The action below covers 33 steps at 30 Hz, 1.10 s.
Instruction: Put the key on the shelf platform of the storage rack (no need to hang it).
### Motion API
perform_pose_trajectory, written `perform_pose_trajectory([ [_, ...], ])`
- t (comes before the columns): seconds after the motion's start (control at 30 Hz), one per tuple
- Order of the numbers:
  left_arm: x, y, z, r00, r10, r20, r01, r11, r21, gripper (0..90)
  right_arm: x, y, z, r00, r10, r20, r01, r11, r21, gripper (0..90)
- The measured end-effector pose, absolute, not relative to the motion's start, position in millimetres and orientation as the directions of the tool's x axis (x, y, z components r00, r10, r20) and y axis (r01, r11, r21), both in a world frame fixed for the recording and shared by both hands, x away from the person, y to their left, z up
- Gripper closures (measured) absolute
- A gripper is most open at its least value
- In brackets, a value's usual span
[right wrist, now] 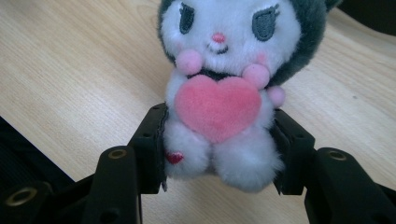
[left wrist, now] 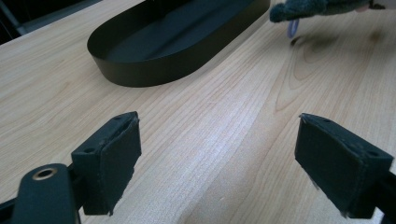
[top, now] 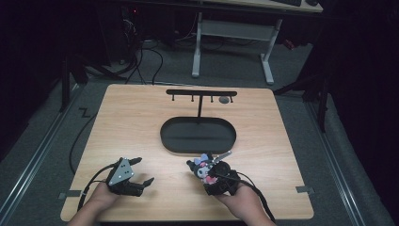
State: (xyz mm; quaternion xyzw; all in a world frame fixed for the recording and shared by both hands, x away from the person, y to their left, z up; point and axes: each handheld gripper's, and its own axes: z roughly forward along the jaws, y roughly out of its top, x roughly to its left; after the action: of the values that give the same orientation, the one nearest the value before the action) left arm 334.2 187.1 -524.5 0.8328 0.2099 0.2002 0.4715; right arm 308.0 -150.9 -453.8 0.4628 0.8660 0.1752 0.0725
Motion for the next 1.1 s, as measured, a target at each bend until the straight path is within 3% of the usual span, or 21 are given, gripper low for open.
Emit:
perform_pose_trajectory([
  [1.1,334.0,187.1,-524.5,0.832,0.538,0.136,0.160,-0.468,0.869,15.4,323.6,-199.7,-430.5,-0.451,0.893,0.009,0.815,0.407,0.413,47.9],
])
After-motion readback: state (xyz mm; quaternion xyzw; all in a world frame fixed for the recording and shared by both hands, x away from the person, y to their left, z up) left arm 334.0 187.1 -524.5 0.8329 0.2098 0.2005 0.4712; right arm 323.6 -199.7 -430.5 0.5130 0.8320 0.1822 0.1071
